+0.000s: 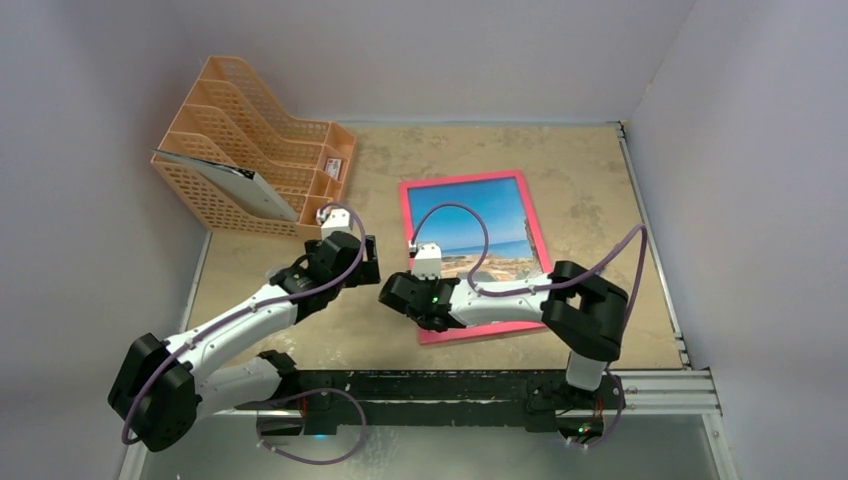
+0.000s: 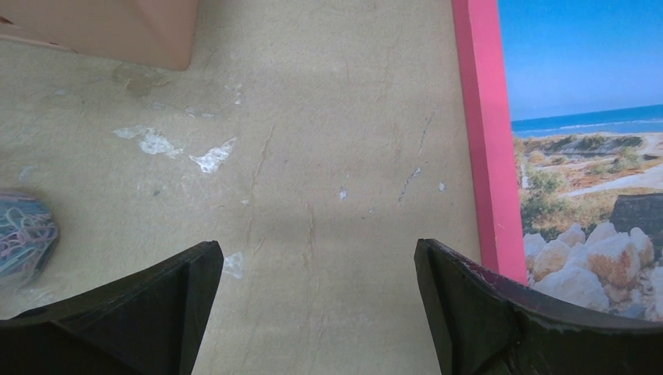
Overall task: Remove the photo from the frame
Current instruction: Pick up the photo frame from the center of the board.
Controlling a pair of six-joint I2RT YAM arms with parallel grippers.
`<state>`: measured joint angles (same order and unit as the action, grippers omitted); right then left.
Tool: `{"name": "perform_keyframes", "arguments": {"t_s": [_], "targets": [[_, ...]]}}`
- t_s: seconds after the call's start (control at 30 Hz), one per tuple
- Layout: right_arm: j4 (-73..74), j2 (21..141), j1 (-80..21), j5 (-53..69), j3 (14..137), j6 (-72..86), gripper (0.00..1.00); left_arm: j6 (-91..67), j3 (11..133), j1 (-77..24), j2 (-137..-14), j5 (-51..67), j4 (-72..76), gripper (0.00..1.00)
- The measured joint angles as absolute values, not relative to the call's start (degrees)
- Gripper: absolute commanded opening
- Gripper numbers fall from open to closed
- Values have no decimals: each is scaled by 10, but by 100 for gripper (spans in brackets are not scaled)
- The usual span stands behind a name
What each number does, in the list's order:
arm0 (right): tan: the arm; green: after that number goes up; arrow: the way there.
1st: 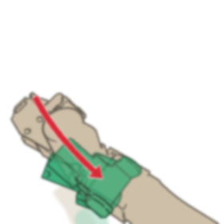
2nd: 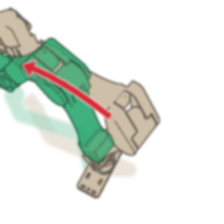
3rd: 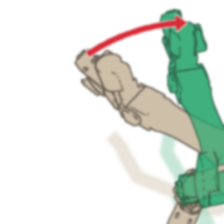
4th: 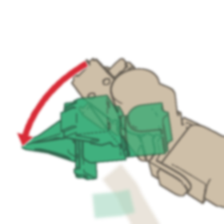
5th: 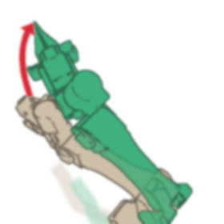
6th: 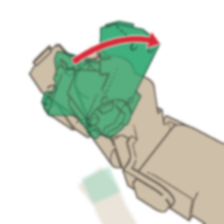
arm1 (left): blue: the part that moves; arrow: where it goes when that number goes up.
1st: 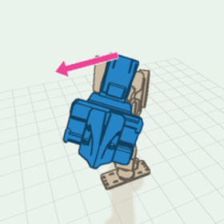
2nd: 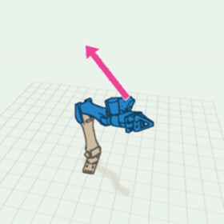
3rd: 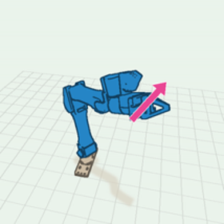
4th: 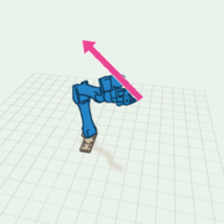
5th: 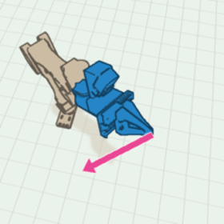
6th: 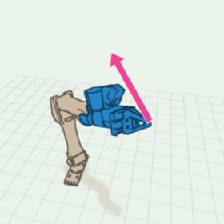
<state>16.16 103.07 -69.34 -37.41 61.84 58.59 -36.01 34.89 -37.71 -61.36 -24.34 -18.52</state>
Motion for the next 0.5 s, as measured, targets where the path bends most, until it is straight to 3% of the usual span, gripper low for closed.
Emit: {"name": "perform_keyframes", "arguments": {"t_s": [0.5], "targets": [[84,914,-694,-327,525,580,7,-392,347,-352,-691,-91,-43,99]]}}
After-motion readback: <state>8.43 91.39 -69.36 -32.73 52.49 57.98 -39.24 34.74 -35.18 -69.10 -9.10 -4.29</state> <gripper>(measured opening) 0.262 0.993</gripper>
